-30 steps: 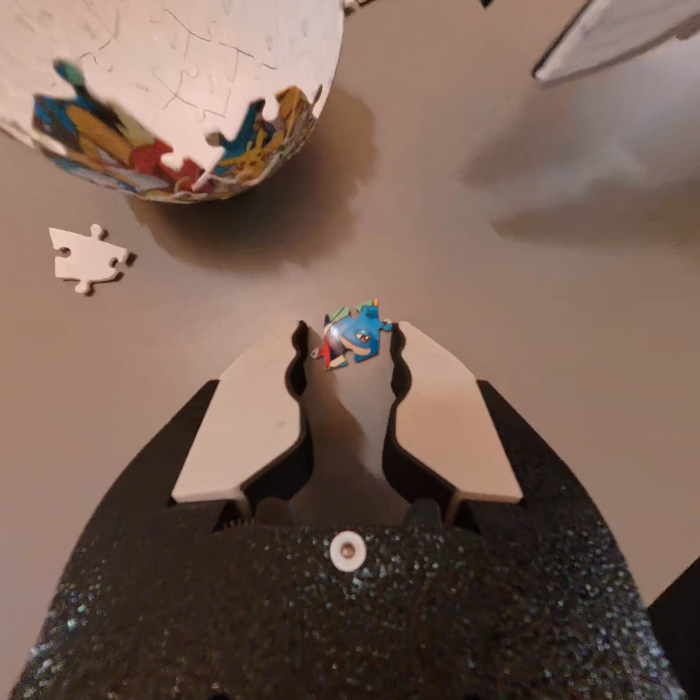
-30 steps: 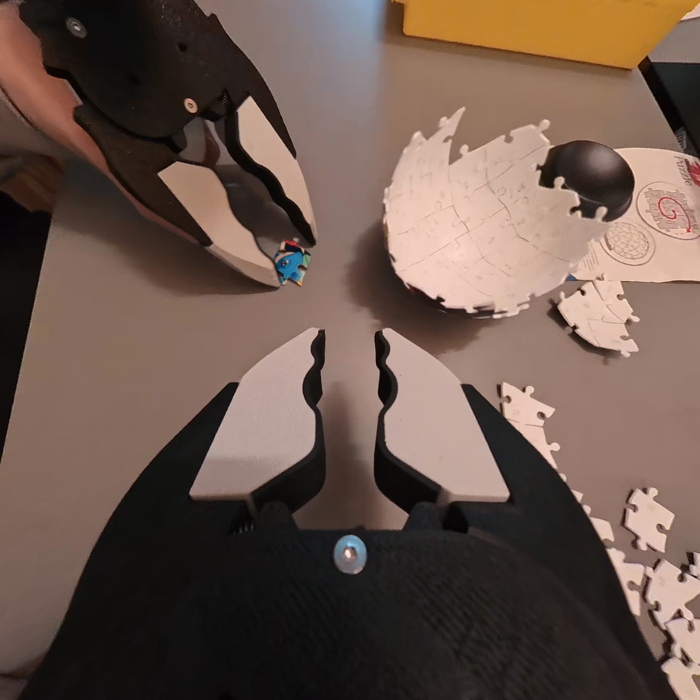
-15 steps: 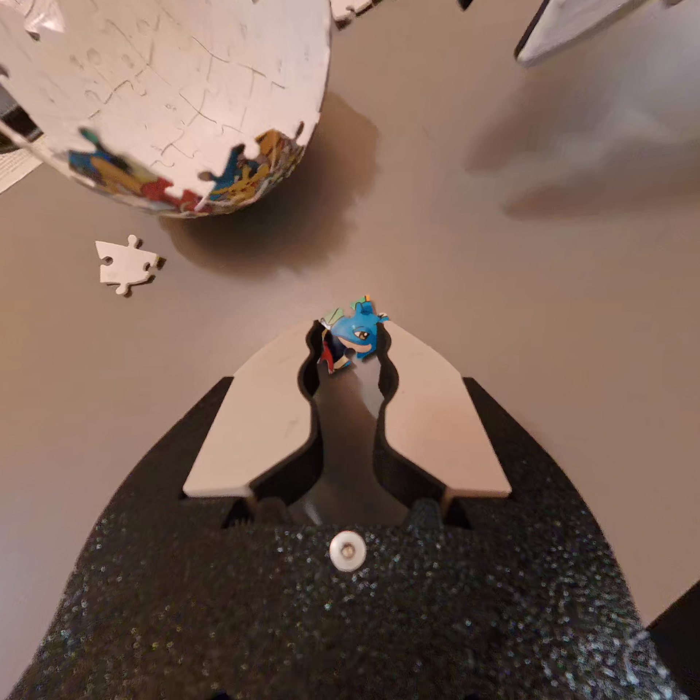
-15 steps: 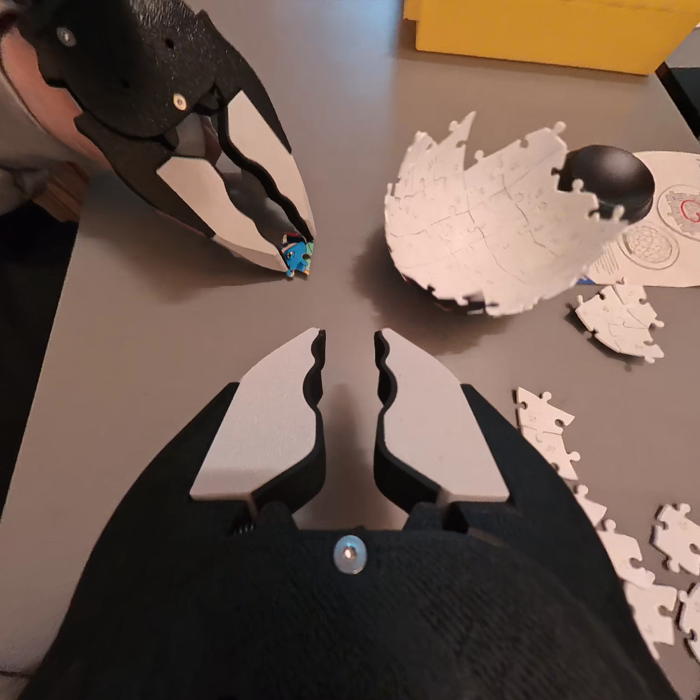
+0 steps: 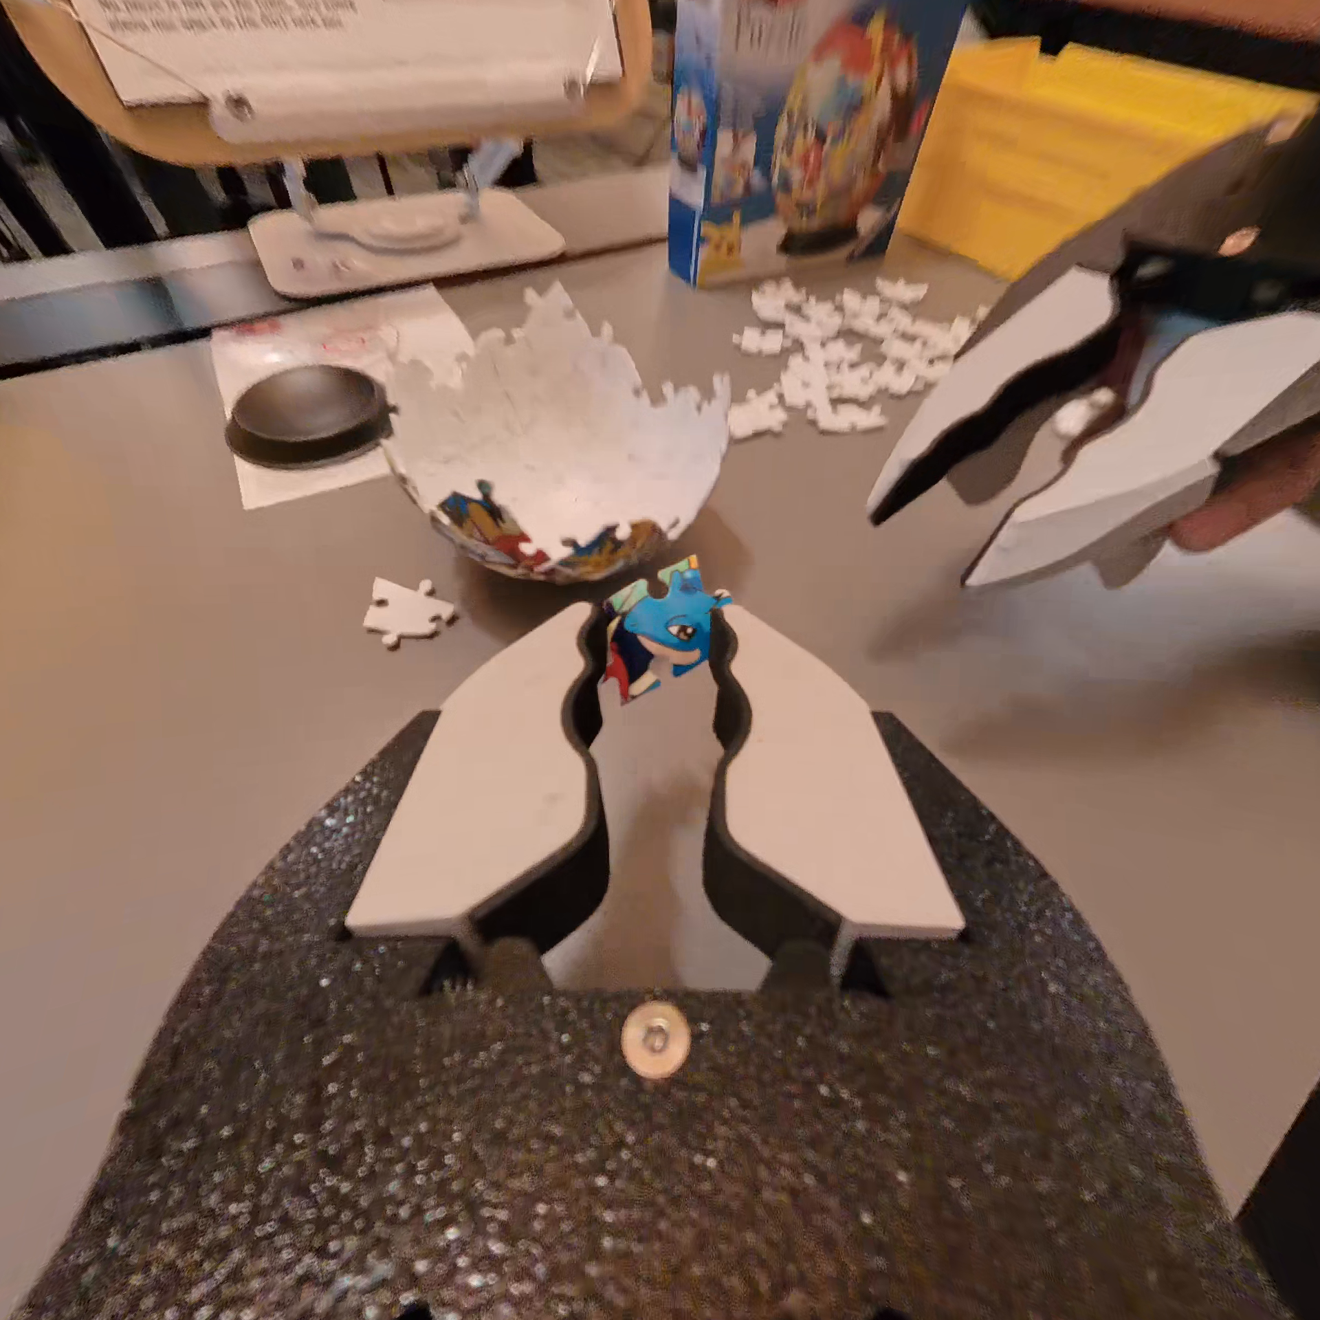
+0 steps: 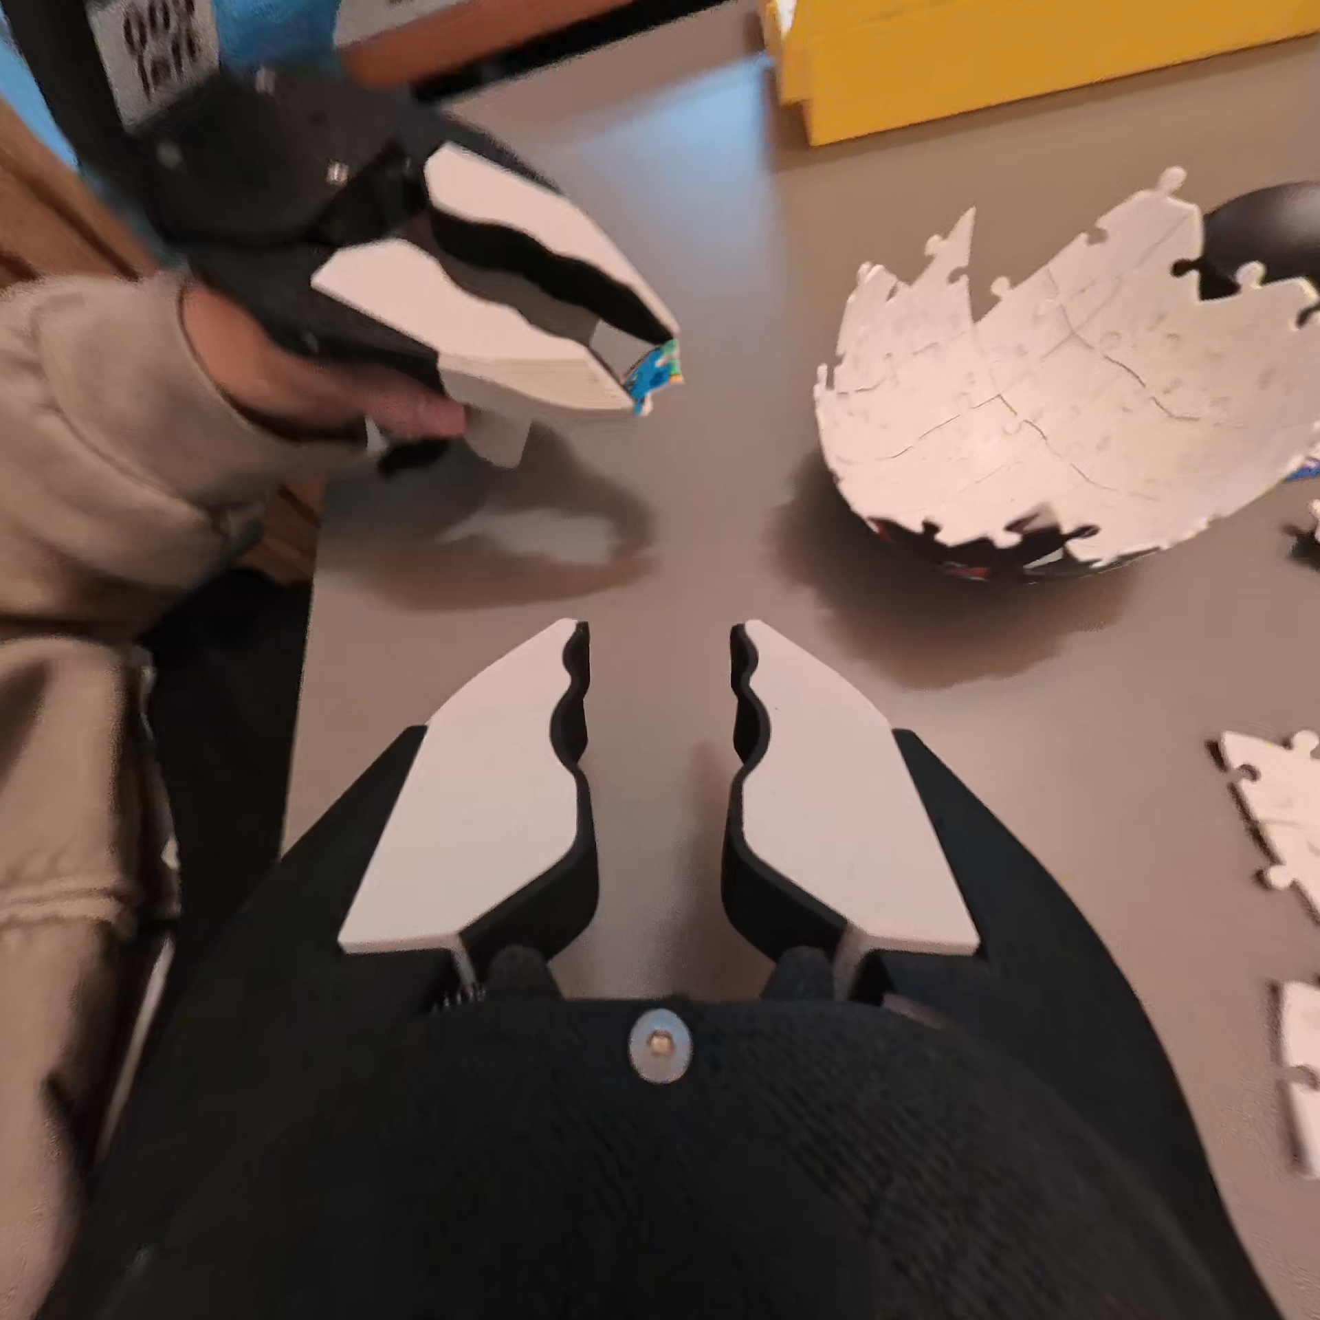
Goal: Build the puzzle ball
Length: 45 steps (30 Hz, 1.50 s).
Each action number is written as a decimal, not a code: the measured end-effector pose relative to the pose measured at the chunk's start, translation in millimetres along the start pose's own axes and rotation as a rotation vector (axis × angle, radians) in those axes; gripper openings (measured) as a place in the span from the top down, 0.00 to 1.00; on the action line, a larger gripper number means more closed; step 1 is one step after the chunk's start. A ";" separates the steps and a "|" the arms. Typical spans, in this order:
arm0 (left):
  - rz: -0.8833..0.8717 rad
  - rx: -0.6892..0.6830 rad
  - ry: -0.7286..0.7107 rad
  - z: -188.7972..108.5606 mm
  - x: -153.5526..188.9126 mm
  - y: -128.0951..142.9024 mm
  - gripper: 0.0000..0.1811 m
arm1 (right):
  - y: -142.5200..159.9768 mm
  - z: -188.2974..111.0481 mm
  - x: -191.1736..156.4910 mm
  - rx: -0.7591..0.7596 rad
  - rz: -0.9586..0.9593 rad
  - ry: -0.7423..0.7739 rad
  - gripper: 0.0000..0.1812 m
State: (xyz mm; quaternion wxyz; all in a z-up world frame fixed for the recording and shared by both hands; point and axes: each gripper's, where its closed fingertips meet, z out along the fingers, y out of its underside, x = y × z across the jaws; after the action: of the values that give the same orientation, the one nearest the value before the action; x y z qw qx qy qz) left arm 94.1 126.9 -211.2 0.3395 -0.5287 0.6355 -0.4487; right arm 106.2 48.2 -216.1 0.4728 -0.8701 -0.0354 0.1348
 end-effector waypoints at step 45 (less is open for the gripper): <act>0.615 0.097 0.295 31.0 -71.3 -22.7 0.59 | -82.7 64.5 27.8 -0.460 0.077 -0.077 0.99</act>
State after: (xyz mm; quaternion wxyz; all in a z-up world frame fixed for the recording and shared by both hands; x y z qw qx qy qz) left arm 145.6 189.1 -204.5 0.3880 -0.2249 0.7853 -0.4267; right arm 121.1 151.4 -186.2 0.2547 -0.9498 -0.0499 0.1744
